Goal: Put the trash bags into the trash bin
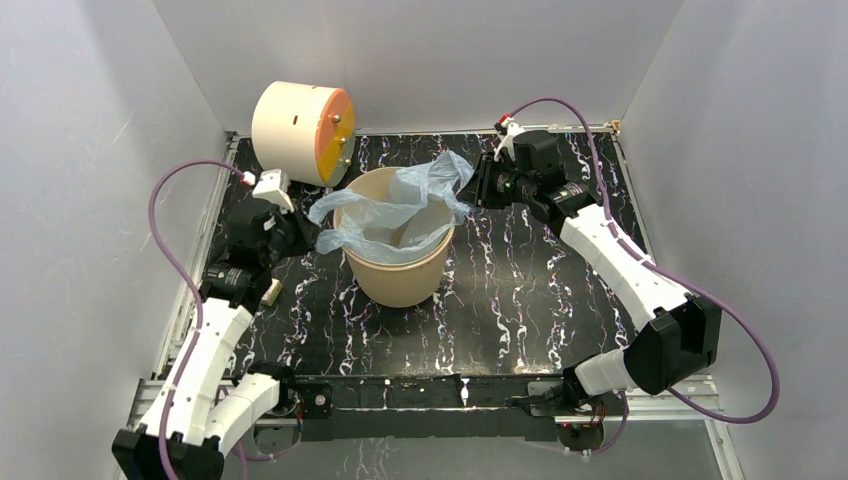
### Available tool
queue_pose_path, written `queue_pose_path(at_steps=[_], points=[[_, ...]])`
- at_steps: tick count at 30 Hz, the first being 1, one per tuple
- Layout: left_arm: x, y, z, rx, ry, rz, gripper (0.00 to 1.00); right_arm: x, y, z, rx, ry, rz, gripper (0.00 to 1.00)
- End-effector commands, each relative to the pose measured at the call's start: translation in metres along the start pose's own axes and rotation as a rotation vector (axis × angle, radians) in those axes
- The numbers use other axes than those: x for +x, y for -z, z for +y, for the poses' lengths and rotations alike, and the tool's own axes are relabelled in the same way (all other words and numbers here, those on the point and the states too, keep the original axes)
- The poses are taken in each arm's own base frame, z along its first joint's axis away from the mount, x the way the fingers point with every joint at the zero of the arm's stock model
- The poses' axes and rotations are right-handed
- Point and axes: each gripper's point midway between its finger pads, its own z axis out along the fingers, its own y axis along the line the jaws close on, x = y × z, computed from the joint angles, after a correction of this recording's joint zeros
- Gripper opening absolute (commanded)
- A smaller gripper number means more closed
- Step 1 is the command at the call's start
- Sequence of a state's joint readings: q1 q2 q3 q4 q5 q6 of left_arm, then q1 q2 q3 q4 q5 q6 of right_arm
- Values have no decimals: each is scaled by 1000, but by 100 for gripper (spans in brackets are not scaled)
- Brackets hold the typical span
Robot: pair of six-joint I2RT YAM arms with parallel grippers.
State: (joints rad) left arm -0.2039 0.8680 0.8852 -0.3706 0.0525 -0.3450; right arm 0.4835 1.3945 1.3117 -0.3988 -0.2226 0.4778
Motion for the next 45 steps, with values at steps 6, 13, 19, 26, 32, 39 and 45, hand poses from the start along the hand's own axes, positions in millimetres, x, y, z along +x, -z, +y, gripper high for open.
queue_pose_path(at_steps=[6, 13, 19, 26, 32, 39, 45], points=[[12, -33, -43, 258, 25, 89, 5, -1, 12, 13, -69, -3, -19, 30], [19, -43, -77, 466, 38, 168, 6, -7, 51, -7, 52, 23, -151, 32], [17, -51, -78, 466, 43, 179, 10, -9, 76, -23, 156, 36, -214, 44], [-1, -41, -75, 421, 24, 127, 12, -29, 105, -21, 227, 75, -257, 60], [1, -34, -69, 389, -11, 142, 19, -60, 135, 22, 78, 176, -365, 70], [-8, -17, -51, 273, -66, 100, 51, -75, 121, 9, 156, 216, -361, 72], [-31, 8, -37, 173, -111, 7, 66, -94, 96, -3, 219, 301, -351, 75]])
